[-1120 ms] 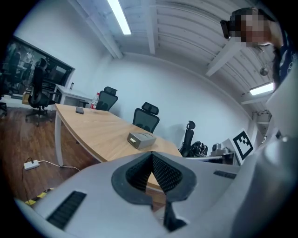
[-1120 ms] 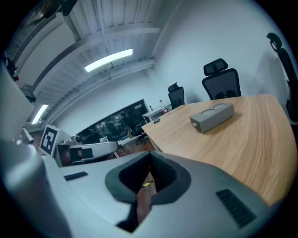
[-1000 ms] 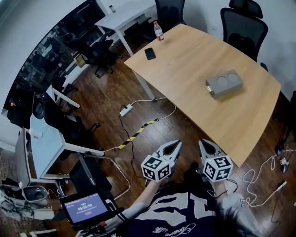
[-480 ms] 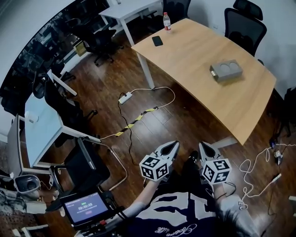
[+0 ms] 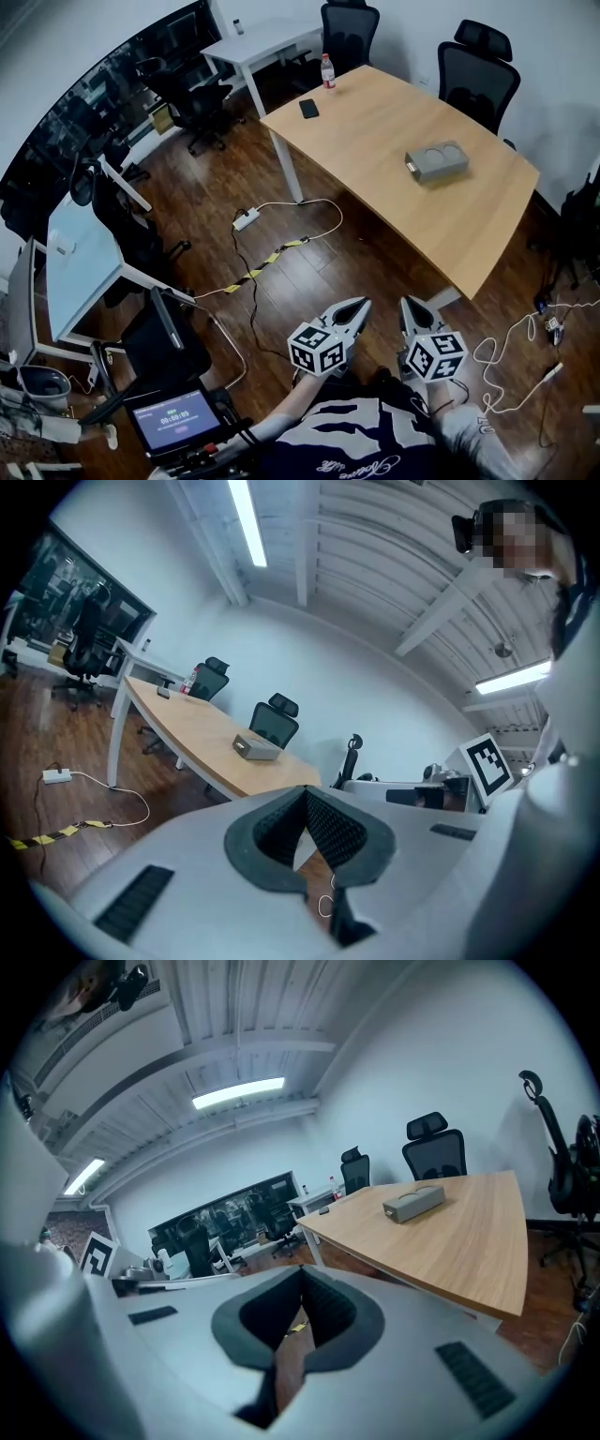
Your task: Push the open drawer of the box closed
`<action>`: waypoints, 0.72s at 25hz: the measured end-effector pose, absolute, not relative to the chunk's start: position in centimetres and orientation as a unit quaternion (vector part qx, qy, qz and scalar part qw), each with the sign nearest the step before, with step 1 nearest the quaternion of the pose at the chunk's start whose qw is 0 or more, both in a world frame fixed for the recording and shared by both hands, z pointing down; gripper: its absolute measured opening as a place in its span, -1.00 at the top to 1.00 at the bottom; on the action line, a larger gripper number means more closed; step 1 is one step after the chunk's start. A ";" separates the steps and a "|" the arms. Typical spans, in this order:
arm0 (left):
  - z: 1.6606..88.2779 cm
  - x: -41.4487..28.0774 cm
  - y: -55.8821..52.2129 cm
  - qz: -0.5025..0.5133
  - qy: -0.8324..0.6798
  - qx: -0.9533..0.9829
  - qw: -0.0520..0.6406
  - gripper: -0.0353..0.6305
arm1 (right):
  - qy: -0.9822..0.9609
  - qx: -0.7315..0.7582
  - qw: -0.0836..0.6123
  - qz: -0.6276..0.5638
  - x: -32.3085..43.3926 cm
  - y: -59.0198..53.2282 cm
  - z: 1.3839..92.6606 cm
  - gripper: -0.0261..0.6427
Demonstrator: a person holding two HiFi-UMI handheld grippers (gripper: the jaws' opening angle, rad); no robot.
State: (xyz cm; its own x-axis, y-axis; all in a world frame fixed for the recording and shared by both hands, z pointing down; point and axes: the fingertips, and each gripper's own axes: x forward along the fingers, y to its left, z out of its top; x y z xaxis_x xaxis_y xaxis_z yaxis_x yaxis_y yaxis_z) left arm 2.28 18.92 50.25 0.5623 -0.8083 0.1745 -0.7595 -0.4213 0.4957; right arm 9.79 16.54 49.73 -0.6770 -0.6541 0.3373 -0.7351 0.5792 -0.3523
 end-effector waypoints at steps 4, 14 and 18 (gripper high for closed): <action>49.5 4.8 18.9 -0.056 -0.477 0.836 0.264 0.89 | -0.891 0.382 0.079 0.230 12.5 17.0 48.7 0.95; 49.7 12.0 19.7 -0.037 -0.476 0.839 0.262 0.89 | -0.909 0.343 0.088 0.220 17.1 17.7 48.4 0.95; 49.7 12.5 20.1 -0.029 -0.484 0.836 0.258 0.89 | -0.912 0.337 0.084 0.219 17.6 18.1 48.2 0.95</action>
